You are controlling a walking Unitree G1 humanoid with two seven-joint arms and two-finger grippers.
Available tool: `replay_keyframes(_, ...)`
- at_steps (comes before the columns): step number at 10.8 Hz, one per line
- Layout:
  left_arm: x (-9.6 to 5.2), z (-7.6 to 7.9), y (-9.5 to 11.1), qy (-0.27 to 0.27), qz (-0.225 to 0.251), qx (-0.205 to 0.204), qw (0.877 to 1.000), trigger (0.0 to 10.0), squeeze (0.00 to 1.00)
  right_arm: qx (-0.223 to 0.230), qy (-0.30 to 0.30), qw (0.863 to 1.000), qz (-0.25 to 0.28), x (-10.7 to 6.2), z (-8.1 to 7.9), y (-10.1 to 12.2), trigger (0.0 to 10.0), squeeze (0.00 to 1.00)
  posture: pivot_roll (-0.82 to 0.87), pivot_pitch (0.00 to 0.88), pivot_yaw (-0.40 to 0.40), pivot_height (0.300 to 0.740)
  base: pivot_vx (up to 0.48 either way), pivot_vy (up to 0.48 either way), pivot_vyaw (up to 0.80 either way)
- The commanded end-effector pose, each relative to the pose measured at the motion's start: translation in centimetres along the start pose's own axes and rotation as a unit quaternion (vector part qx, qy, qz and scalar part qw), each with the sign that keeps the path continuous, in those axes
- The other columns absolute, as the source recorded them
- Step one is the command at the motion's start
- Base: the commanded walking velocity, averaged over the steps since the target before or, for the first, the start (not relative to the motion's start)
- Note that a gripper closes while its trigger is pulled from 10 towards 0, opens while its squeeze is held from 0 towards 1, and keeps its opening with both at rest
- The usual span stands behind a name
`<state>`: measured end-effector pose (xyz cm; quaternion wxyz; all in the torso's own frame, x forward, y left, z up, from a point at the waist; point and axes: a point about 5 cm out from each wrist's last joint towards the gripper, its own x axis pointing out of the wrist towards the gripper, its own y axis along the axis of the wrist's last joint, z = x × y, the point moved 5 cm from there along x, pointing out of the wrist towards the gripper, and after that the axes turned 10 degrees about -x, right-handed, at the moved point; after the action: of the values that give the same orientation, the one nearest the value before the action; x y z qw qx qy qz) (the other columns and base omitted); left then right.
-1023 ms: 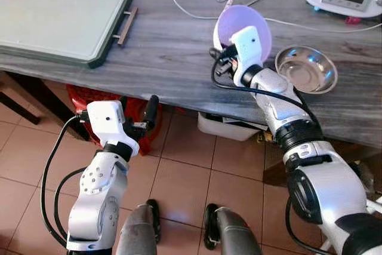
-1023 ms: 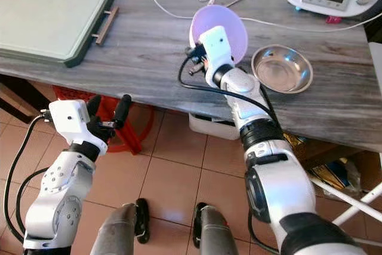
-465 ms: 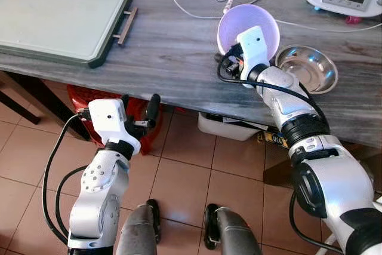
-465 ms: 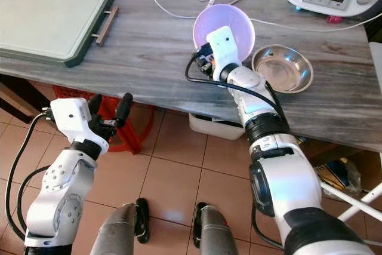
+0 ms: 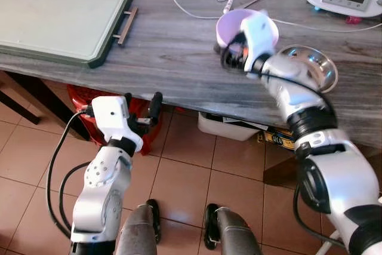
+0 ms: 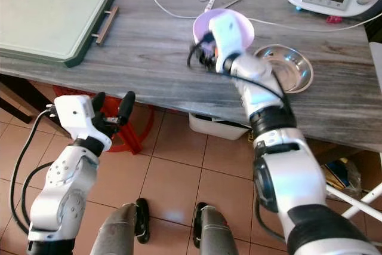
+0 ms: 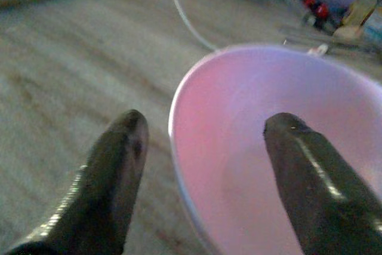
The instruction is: Setting the table
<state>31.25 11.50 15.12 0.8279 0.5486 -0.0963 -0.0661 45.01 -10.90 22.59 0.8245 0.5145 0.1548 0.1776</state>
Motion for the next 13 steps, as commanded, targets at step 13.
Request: replay_keyframes(13, 1.5, -0.1, -0.5, -0.008, 0.005, -0.003, 1.0, 10.0, 0.0, -0.006, -0.339, 0.939, 0.047, -11.2, 5.7, -0.6, 10.0, 0.65, -0.04, 0.156, -0.002, 0.74, 0.0, 0.0, 0.0)
